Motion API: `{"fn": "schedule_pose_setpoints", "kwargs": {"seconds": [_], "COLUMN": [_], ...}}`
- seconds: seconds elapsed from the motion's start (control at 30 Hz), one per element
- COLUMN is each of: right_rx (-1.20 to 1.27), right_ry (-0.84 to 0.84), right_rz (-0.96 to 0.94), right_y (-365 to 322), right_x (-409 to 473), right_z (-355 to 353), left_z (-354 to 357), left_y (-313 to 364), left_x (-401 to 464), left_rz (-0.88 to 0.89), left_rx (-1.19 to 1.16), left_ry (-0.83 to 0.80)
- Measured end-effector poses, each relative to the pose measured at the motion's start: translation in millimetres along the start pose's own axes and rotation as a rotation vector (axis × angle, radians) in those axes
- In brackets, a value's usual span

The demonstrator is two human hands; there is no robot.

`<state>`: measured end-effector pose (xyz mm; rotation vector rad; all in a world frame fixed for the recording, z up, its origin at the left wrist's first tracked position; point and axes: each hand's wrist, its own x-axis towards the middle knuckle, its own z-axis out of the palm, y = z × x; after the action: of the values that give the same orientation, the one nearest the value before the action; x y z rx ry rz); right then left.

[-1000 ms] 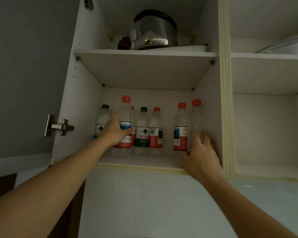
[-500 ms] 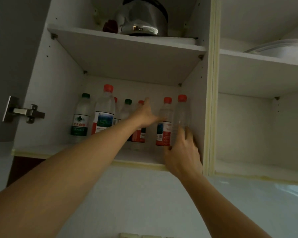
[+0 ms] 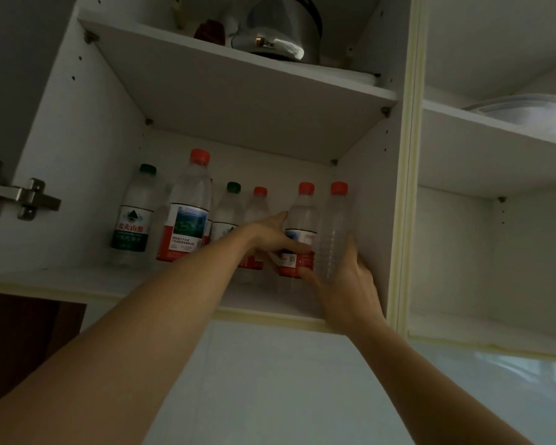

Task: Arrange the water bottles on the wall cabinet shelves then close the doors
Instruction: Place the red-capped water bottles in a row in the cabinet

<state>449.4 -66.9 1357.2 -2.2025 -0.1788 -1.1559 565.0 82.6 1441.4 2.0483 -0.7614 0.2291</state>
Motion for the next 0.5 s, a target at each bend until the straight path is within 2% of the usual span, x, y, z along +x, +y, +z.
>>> {"fn": "schedule_pose_setpoints", "kwargs": {"seconds": [0.17,0.27,0.4,0.5], "right_rx": [0.077,-0.087,-0.344,-0.418], "right_ry": [-0.189,-0.348,-0.337,-0.347], "right_rz": [0.113,0.139,0.096,0.048], "right_y": [-2.7,-6.2,-8.8,-11.2], "right_x": [8.9,16.1,28.3,44.1], "right_z": [-0.6,2.5,1.8,-2.0], "left_z": [-5.9,-6.2,-9.9,-11.2], "left_y": [-17.2,-28.0,-35.2,-35.8], "left_x": [0.2,3.8,6.2,8.6], "left_rz": [0.063,0.101,0.154,0.216], "left_rx": [0.087,0.230,0.427,0.532], "left_ry": [0.097,0.233,0.367,0.382]}}
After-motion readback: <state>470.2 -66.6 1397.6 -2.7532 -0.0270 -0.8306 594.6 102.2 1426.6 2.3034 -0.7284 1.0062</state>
